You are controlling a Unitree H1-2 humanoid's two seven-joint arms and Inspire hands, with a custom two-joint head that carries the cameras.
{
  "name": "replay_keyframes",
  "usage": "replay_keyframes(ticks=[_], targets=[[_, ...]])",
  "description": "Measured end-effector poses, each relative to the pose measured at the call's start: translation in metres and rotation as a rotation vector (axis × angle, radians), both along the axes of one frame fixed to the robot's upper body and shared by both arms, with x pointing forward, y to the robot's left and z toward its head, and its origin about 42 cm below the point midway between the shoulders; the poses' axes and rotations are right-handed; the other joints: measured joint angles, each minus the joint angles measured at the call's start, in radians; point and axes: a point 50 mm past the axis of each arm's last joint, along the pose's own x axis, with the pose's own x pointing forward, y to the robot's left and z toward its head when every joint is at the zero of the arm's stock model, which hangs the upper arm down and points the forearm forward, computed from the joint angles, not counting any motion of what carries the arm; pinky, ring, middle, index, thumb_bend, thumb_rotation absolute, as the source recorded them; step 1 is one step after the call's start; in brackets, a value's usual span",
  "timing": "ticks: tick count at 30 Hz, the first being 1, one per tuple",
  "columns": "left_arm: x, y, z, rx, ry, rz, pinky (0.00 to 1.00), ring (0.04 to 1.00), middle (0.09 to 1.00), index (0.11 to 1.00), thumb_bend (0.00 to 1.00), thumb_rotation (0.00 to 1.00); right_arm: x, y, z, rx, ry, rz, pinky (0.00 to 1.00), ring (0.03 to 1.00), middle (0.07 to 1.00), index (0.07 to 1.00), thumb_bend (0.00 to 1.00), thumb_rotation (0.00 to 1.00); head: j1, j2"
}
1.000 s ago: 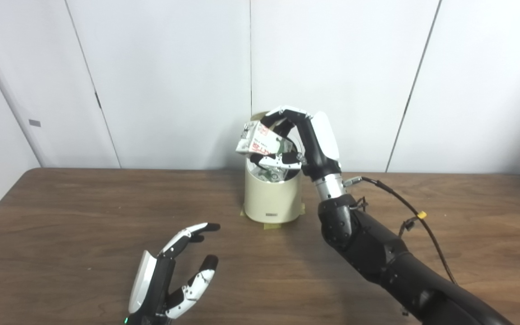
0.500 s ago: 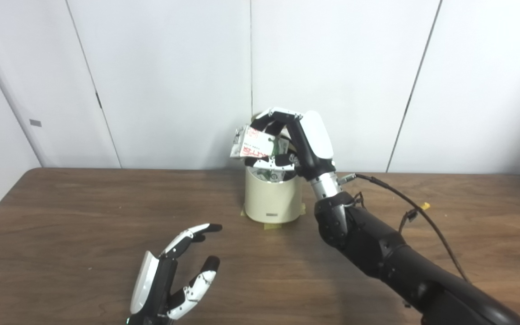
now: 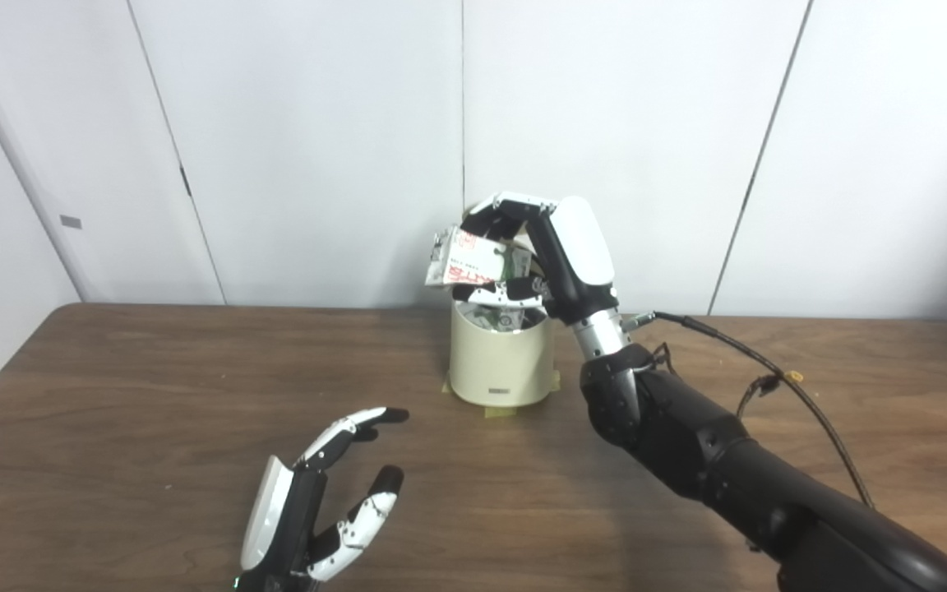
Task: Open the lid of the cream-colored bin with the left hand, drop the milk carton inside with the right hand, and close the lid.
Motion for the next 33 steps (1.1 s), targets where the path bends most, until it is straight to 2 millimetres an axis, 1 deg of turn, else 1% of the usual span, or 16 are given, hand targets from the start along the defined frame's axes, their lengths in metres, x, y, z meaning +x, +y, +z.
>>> replay_keyframes(ticks=[9, 11, 14, 22, 25, 29, 30, 31, 32, 33], targets=[[0.0, 0.0, 0.0, 0.003, 0.002, 0.002, 0.74, 0.799, 0.768, 0.748, 0.43, 0.68, 0.003, -0.002, 0.004, -0.008, -0.012, -0.004, 0.41, 0.454, 0.493, 0.477, 0.52, 0.0, -0.006, 0.002], [0.0, 0.0, 0.0, 0.003, 0.003, 0.002, 0.74, 0.798, 0.769, 0.748, 0.44, 0.68, 0.003, -0.003, 0.004, -0.007, -0.013, -0.006, 0.4, 0.445, 0.495, 0.482, 0.52, 0.0, -0.006, 0.002], [0.0, 0.0, 0.0, 0.002, 0.003, 0.002, 0.74, 0.796, 0.767, 0.746, 0.43, 0.67, 0.003, -0.003, 0.004, -0.006, -0.014, -0.007, 0.4, 0.444, 0.493, 0.484, 0.52, 0.0, -0.008, 0.003], [0.0, 0.0, 0.0, -0.005, 0.004, 0.001, 0.74, 0.794, 0.765, 0.743, 0.42, 0.63, 0.003, -0.005, 0.004, 0.003, -0.022, -0.018, 0.44, 0.459, 0.49, 0.475, 0.52, 0.0, -0.011, 0.008], [0.0, 0.001, 0.0, -0.004, 0.004, 0.001, 0.73, 0.792, 0.764, 0.742, 0.43, 0.64, 0.003, -0.007, 0.004, 0.01, -0.03, -0.025, 0.44, 0.462, 0.492, 0.471, 0.52, 0.0, -0.012, 0.011], [-0.001, 0.001, 0.0, -0.006, 0.004, 0.001, 0.72, 0.79, 0.765, 0.741, 0.4, 0.61, 0.003, -0.01, 0.003, -0.008, -0.036, -0.026, 0.48, 0.489, 0.525, 0.443, 0.51, 0.0, -0.012, 0.012], [-0.001, 0.001, 0.0, -0.007, 0.005, 0.001, 0.72, 0.791, 0.766, 0.743, 0.4, 0.61, 0.003, -0.012, 0.002, -0.013, -0.036, -0.027, 0.49, 0.495, 0.533, 0.44, 0.51, 0.0, -0.012, 0.012], [-0.001, 0.002, 0.0, -0.009, 0.006, 0.001, 0.72, 0.791, 0.767, 0.743, 0.4, 0.62, 0.003, -0.013, 0.0, -0.015, -0.034, -0.029, 0.53, 0.593, 0.512, 0.464, 0.52, 0.0, -0.012, 0.012], [-0.001, 0.002, 0.0, -0.01, 0.006, 0.001, 0.72, 0.79, 0.768, 0.744, 0.4, 0.62, 0.003, -0.014, -0.001, -0.019, -0.033, -0.031, 0.58, 0.656, 0.504, 0.473, 0.52, 0.0, -0.012, 0.012], [-0.001, 0.002, 0.0, -0.013, 0.007, 0.001, 0.72, 0.787, 0.767, 0.743, 0.4, 0.61, 0.003, -0.016, -0.003, -0.026, -0.032, -0.036, 0.63, 0.71, 0.613, 0.478, 0.52, 0.06, -0.012, 0.012]])
